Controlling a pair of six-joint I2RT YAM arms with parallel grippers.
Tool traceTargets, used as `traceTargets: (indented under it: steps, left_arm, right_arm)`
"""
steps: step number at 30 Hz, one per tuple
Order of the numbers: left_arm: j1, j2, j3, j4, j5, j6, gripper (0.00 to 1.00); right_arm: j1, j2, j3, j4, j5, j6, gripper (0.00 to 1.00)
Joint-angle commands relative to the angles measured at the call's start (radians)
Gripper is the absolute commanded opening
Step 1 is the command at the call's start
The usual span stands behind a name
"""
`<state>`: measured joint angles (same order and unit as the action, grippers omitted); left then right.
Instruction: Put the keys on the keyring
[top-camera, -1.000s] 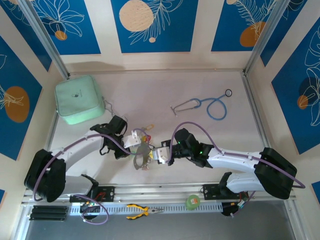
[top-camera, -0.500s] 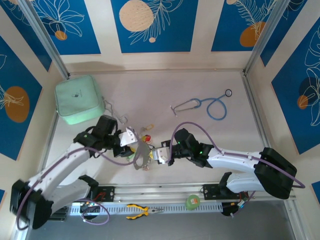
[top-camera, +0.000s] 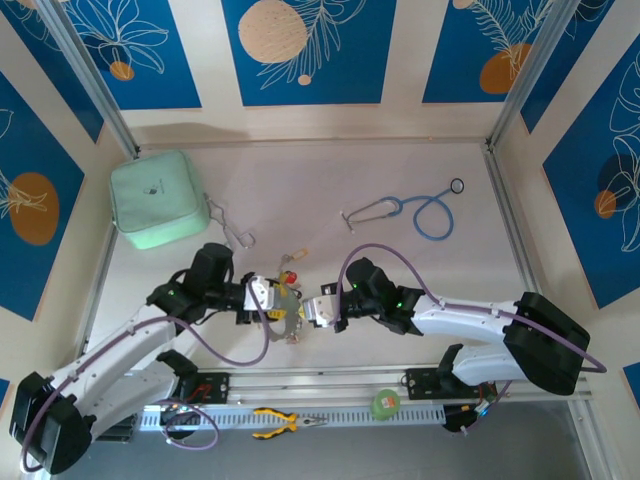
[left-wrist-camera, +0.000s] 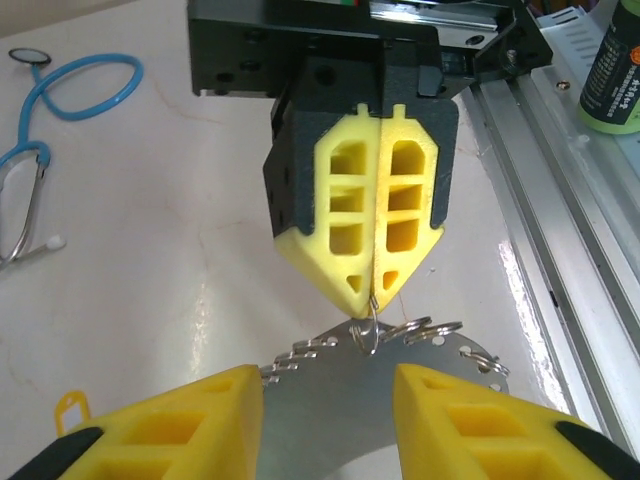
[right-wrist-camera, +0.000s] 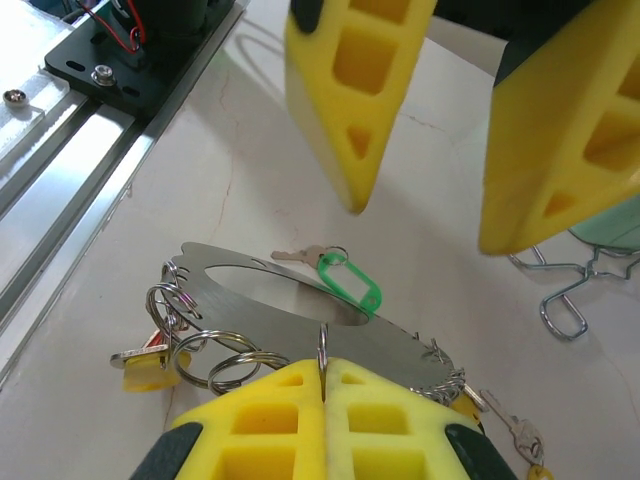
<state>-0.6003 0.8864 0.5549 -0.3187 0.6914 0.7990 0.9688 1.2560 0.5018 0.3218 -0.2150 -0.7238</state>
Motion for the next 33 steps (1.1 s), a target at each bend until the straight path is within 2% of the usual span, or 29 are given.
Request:
traceTargets:
  steps: [1, 8, 18, 25, 27, 29, 33]
  left_arm:
    - [-0.025, 0.017, -0.031, 0.096, -0.013, 0.03, 0.37]
    - [-0.047, 0.067, -0.055, 0.196, -0.056, -0.006, 0.31]
    - [-0.05, 0.076, -0.056, 0.174, -0.078, 0.005, 0.26]
    - [-0.05, -0.031, -0.061, 0.04, -0.15, 0.074, 0.27]
    - [-0.05, -0.056, -0.062, 0.011, -0.159, 0.084, 0.29]
    - [-0.05, -0.064, -0.059, -0.014, -0.152, 0.09, 0.36]
    - [-0.05, -0.049, -0.051, -0.022, -0.142, 0.093, 0.37]
  right_arm:
    - [0.001, 0.011, 0.03, 0.034, -0.027, 0.037, 0.0]
    - [0.0, 0.022, 0.043, 0.068, -0.033, 0.073, 0.0]
    - [0.001, 0.032, 0.052, 0.088, -0.015, 0.101, 0.0]
    - [0.001, 0.035, 0.06, 0.042, 0.045, 0.087, 0.0]
    - [0.001, 0.039, 0.062, 0.041, 0.048, 0.087, 0.0]
    - [0.0, 0.043, 0.066, 0.048, 0.044, 0.093, 0.0]
    - [0.003, 0.057, 0.078, 0.08, 0.03, 0.111, 0.0]
